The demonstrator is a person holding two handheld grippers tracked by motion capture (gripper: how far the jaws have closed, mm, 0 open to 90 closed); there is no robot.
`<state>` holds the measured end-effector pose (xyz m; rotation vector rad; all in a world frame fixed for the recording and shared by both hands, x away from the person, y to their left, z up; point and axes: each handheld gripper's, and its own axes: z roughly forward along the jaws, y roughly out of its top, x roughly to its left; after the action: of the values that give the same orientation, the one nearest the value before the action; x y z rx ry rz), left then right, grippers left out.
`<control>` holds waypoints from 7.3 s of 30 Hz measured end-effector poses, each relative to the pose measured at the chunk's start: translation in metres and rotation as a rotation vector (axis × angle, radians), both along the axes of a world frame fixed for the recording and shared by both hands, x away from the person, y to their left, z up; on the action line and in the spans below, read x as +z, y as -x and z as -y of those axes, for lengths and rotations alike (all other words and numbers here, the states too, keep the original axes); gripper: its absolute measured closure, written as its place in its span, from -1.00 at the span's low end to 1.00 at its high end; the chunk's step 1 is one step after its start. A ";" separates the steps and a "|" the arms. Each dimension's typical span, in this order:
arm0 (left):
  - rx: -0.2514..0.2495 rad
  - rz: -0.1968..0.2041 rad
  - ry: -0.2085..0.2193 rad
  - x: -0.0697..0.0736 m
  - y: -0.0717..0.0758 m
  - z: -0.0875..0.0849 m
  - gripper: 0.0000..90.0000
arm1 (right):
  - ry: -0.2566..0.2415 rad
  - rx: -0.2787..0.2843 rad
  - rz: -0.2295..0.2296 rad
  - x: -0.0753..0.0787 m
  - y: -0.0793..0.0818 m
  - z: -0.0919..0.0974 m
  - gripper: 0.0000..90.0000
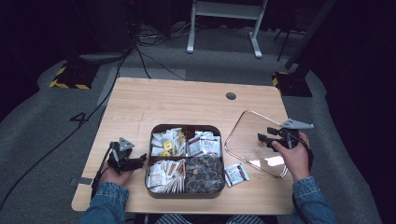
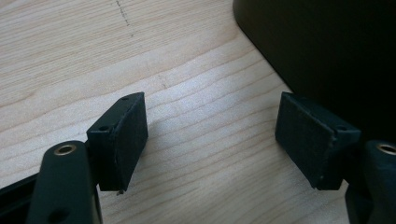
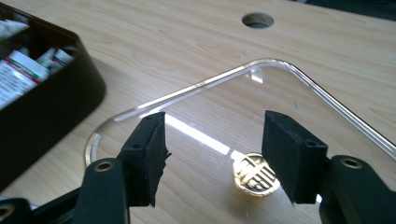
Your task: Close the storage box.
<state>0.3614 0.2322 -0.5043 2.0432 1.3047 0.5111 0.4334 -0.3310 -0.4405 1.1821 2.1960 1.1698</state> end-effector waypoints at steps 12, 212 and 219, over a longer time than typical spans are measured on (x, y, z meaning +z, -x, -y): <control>0.003 -0.001 0.002 0.000 0.004 0.001 -0.43 | 0.053 -0.031 -0.035 -0.025 -0.016 0.009 -0.12; 0.004 0.000 0.000 0.000 0.000 0.000 -0.44 | 0.128 0.521 -0.055 0.006 0.047 -0.261 0.30; 0.004 0.000 0.000 0.000 0.000 0.000 -0.44 | 0.125 0.527 -0.059 0.005 0.047 -0.261 0.30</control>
<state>0.3610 0.2318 -0.5043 2.0410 1.3092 0.5125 0.3862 -0.0705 -0.4355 0.6059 2.6754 1.1686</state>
